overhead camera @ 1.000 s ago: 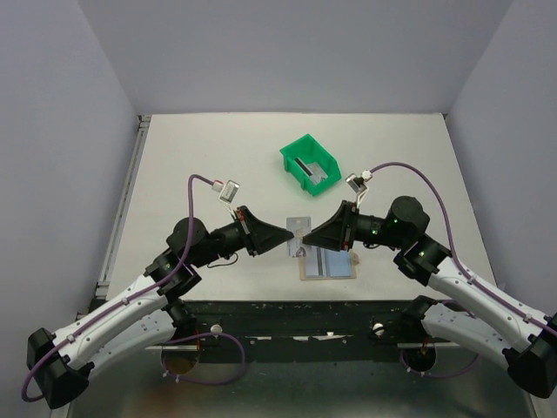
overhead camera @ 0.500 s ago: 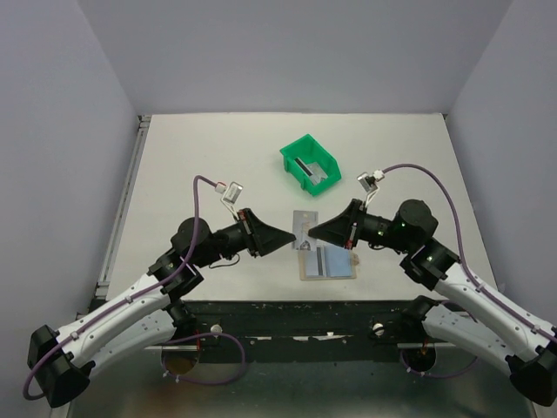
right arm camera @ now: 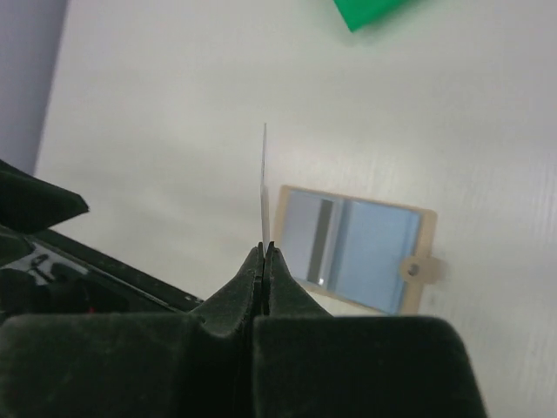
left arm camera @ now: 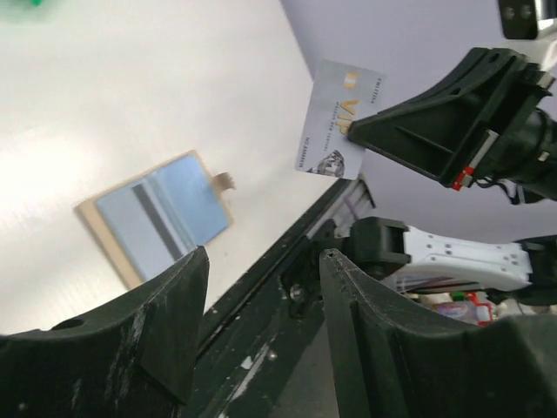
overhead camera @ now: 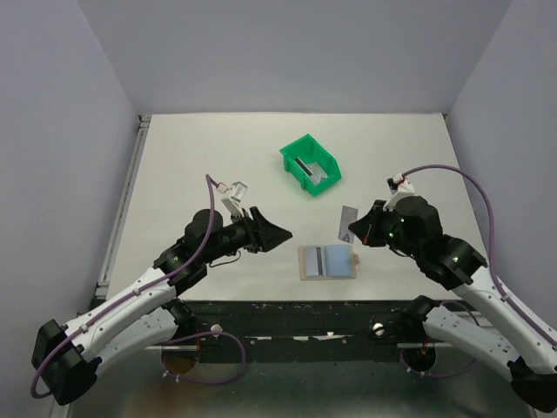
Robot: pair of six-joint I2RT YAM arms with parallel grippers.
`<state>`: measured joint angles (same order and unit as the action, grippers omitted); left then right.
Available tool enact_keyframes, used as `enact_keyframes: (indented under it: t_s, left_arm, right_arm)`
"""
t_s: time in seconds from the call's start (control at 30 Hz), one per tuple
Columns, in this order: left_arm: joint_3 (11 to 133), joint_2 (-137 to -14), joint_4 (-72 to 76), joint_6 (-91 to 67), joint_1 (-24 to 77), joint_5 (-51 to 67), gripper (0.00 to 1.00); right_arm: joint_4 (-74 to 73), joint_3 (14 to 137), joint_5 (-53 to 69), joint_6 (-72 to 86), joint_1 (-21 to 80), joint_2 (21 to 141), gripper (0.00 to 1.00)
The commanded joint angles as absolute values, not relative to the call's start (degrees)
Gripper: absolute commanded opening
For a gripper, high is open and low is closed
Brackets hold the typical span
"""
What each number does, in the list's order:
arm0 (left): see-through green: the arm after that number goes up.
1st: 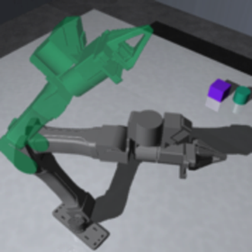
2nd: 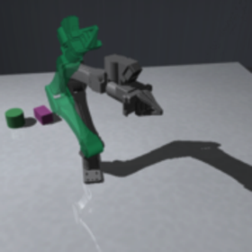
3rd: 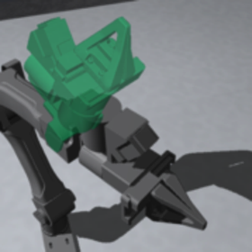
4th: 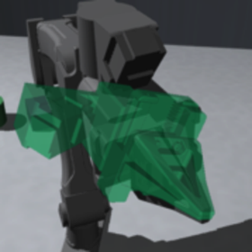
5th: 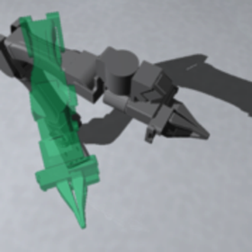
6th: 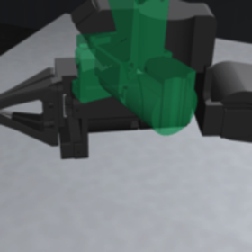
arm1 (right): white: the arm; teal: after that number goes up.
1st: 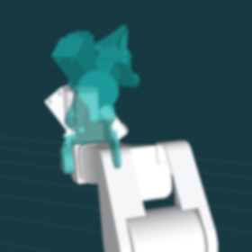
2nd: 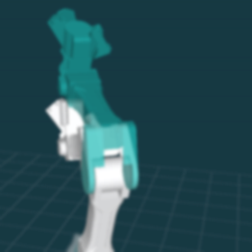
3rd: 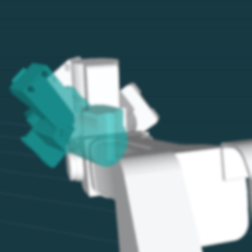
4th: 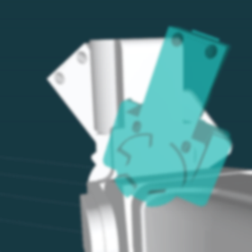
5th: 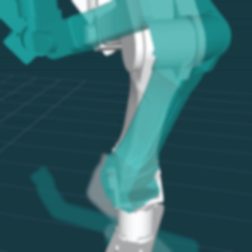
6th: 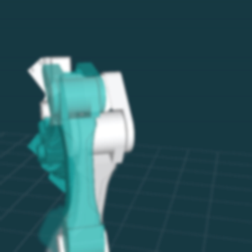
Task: Put the credit cards into the card holder
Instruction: Insert the credit card into the card holder.
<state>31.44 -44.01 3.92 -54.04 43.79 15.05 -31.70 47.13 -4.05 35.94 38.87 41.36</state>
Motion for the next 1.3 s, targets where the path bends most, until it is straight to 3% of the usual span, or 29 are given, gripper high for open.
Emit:
enact_keyframes:
  t_s: [0.0,0.2,0.37,0.77,1.27]
  left_arm:
    - [32.9,-49.4,-2.0,-49.7,43.5,11.2,0.64]
    - [32.3,-58.3,2.5,-47.3,43.5,11.9,0.62]
    - [36.4,-65.3,3.9,-44.8,43.5,13.6,0.57]
    - [34.8,-70.7,10.8,-47.0,43.7,17.5,0.49]
    - [34.9,-74.4,12.0,-46.8,43.8,18.7,0.47]
  right_arm:
    - [-44.3,48.4,-10.7,32.3,38.6,45.3,0.0]
    - [-51.8,51.5,-11.5,34.9,38.6,53.9,0.0]
    - [-47.9,48.9,-3.9,34.4,38.5,57.9,0.0]
    - [-45.0,47.4,-5.5,33.8,37.4,70.4,0.01]
    - [-45.7,48.2,-7.1,30.9,34.2,76.6,0.0]
